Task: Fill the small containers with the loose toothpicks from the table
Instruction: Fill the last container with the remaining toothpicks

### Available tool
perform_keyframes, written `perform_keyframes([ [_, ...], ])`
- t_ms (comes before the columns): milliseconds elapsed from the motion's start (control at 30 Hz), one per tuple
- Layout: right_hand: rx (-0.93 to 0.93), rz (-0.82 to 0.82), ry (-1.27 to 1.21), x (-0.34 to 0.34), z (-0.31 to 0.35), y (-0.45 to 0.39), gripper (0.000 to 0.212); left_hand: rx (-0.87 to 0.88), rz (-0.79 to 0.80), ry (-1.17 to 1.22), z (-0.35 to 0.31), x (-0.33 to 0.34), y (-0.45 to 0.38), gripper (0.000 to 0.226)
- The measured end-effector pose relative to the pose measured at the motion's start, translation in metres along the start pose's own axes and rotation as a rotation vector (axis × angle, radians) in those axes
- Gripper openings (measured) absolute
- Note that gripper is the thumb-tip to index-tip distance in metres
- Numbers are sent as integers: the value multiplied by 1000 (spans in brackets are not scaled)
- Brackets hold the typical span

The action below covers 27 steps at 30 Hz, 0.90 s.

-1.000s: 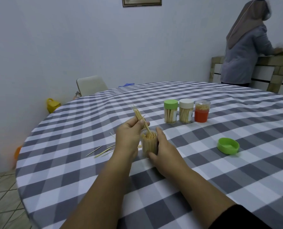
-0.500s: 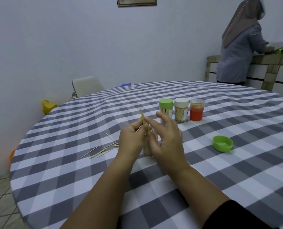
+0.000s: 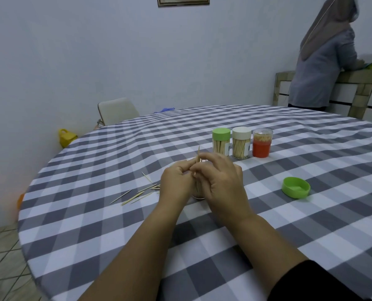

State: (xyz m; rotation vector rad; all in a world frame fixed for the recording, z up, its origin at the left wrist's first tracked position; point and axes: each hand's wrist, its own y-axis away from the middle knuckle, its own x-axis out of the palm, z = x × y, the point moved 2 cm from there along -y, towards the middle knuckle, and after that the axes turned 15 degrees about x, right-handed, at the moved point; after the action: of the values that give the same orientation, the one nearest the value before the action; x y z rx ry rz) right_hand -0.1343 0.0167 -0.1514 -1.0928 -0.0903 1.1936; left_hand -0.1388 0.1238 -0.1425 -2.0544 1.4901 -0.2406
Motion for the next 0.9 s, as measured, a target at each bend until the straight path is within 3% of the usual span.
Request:
perform_keyframes([
  [133,279,49,-357,-5,-2,-3,19,-7,39,56,1,2,1,21],
  [233,495,55,-497,-12,-8,-6,14,11,82,87,1,5,0,37],
  [333,627,69,-481,-12,-14,-6,19,-6,107,92,3,5,0,44],
  [600,555,112,-319,-9,-15,-6,26,-97,271,127,5,11,5,79],
  [900,558,96,-366,-15,-19,-8,34,-52,390,-47,3,12,8,84],
])
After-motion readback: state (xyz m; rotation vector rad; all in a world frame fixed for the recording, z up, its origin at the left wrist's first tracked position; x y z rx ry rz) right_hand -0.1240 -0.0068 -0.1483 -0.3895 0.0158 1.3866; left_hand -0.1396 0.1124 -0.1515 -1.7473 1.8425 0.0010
